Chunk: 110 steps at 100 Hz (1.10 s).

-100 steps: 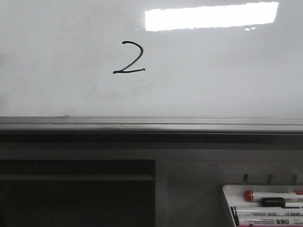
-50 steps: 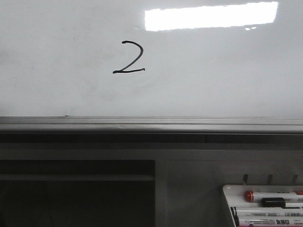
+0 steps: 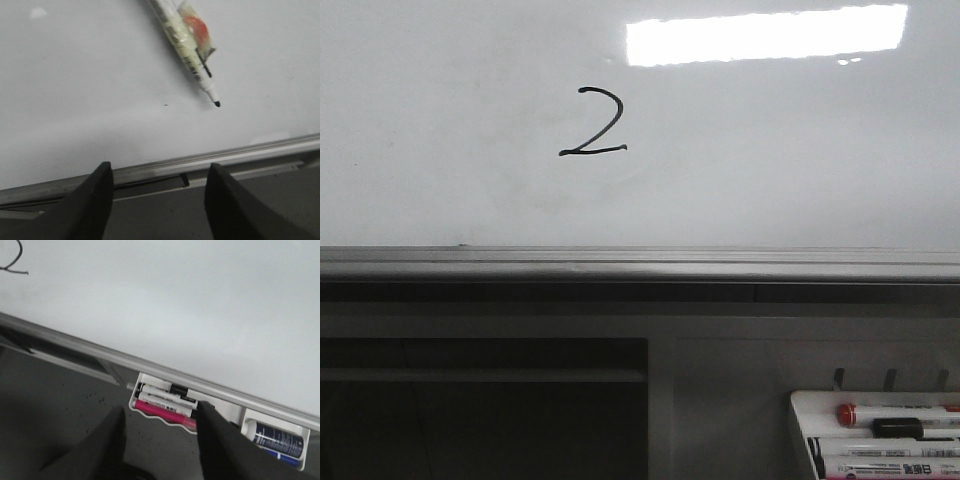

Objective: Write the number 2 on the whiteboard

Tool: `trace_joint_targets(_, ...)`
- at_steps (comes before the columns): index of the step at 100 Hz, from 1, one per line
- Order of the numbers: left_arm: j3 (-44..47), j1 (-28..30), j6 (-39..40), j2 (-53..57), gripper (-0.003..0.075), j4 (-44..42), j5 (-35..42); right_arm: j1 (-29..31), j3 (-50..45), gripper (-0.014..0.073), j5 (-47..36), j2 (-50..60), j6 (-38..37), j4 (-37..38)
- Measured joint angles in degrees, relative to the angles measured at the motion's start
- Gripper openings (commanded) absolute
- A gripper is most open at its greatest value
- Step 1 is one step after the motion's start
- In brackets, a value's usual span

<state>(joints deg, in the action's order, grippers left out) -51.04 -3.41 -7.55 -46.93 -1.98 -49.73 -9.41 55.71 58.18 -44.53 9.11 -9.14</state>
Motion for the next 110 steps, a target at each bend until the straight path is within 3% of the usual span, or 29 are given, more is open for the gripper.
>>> trace_joint_targets(15,6.2,0.1,2.6,11.0,0.0306,-0.9,7.1,0.0,-10.4,0.0111,-13.8,8.0,-1.3,1.1)
trace_joint_targets(28,13.1,0.1,3.0,18.5,0.0183,0.2,13.6,0.0,-17.5,-0.0072,-23.9,15.1,-1.4,2.6)
trace_joint_targets(44,21.0,0.1,3.0,24.7,-0.0022,3.5,22.7,0.0,-25.4,-0.0074,-34.6,21.5,-1.4,3.8)
trace_joint_targets(60,28.7,0.1,3.1,27.6,-0.0020,7.6,36.9,0.0,-32.0,-0.0074,-44.4,25.0,-1.4,2.7)
trace_joint_targets(72,34.1,0.1,3.1,27.8,-0.0020,8.6,44.8,0.0,-34.2,-0.0074,-46.1,25.2,-1.4,2.5)
trace_joint_targets(110,43.9,0.1,3.1,27.8,-0.0020,8.9,47.4,0.0,-35.1,-0.0074,-45.2,25.3,-1.4,2.3)
